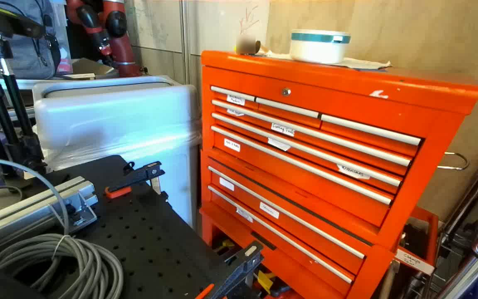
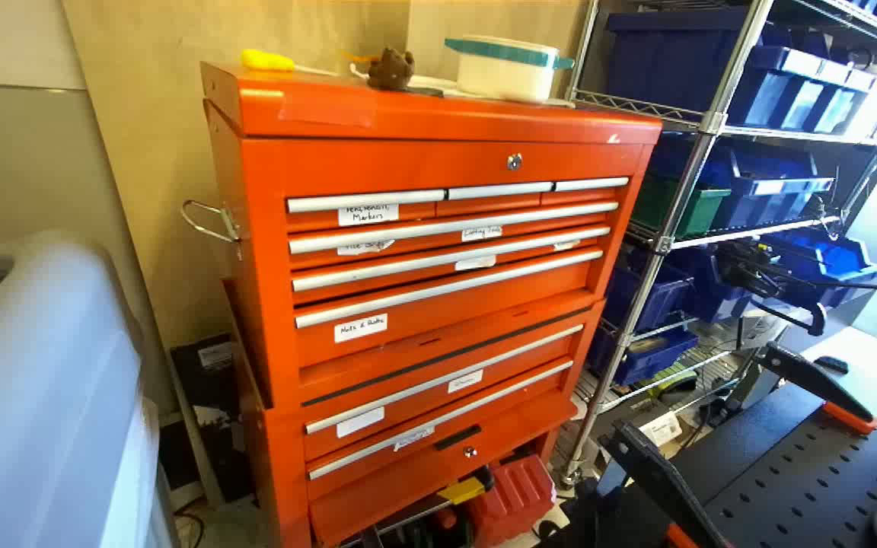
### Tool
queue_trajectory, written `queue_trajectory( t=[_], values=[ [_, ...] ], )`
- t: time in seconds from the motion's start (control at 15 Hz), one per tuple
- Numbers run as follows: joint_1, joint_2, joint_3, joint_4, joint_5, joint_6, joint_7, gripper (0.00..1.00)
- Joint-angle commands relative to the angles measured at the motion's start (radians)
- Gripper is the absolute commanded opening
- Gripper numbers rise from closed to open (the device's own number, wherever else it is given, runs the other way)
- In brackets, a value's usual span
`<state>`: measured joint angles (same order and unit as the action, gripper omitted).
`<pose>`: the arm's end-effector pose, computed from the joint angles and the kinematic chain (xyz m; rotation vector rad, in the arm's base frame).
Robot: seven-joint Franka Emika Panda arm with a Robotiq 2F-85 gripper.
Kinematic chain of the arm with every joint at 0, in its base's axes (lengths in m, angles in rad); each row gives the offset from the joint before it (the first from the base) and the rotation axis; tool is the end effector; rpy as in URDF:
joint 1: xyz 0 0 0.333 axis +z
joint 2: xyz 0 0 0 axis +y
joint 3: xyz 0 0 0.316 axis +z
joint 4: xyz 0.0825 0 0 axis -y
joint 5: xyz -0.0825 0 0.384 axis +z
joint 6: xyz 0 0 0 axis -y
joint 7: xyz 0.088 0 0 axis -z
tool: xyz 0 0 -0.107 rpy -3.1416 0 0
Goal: Put the little bear inside the pot
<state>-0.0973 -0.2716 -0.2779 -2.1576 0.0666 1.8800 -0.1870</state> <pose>0.4404 -0.1769 0.5068 -2.9903 0.2981 -0.0320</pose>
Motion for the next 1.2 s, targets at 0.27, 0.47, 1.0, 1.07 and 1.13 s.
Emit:
queue_trajectory(
  t=[0.27, 0.47, 1.0, 1.07, 1.13],
  values=[
    [-0.025, 0.003, 0.022, 0.003, 0.007, -0.003, -0.006, 1.0],
    [-0.025, 0.003, 0.022, 0.003, 0.007, -0.003, -0.006, 1.0],
    [0.065, 0.14, 0.183, 0.035, -0.013, 0.122, 0.066, 1.0],
    [0.083, 0.17, 0.215, 0.043, -0.012, 0.161, 0.102, 1.0],
    [0.104, 0.2, 0.248, 0.055, -0.024, 0.192, 0.136, 1.0]
  ],
)
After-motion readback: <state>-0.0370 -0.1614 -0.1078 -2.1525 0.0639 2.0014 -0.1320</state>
